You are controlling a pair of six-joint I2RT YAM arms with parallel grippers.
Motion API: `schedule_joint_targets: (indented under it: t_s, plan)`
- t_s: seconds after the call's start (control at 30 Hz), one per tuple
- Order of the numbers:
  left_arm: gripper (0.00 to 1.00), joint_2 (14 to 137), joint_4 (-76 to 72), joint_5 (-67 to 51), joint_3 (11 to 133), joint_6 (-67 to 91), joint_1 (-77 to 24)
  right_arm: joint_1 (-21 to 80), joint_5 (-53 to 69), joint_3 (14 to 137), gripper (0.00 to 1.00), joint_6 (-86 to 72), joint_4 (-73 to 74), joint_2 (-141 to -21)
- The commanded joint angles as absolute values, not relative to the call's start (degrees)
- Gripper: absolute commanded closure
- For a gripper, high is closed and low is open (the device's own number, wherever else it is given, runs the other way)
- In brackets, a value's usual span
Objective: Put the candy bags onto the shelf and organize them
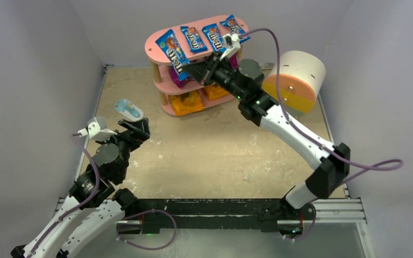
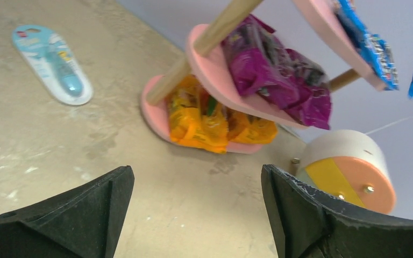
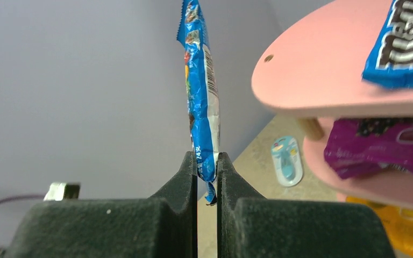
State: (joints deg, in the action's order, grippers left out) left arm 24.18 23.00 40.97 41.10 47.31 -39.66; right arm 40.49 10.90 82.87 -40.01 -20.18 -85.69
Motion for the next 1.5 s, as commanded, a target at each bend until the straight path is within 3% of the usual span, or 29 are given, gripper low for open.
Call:
schedule_joint_targets:
  t_s: [0.0,0.27,0.57,1.0,1.23,1.47]
  plan:
    - [0.07,23.4,31.9,47.4,40.7,50.1,-39.7,40.5,4.7,95.0,1.0,-35.9,-16.2,-92.7]
    - [0.05,23.4,36.8,50.1,41.3,52.6,-39.8,40.5,-3.1,114.1,1.0,-34.0,-8.3,-106.8]
    - [0.03,21.8,37.3,50.9,40.9,53.2,-39.8,40.5,-5.2,116.8,0.96,-37.5,-7.0,-110.9]
    - [0.01,21.8,37.3,51.0,40.7,53.3,-39.8,40.5,-5.3,116.1,0.61,-36.9,-6.7,-109.0]
    - [0.0,22.0,37.1,51.0,40.8,53.2,-39.8,40.6,-6.1,114.8,0.56,-35.8,-6.9,-107.1]
    - [0.0,21.8,37.1,50.7,40.9,53.1,-39.7,40.5,-6.7,112.6,0.42,-34.4,-5.7,-104.6]
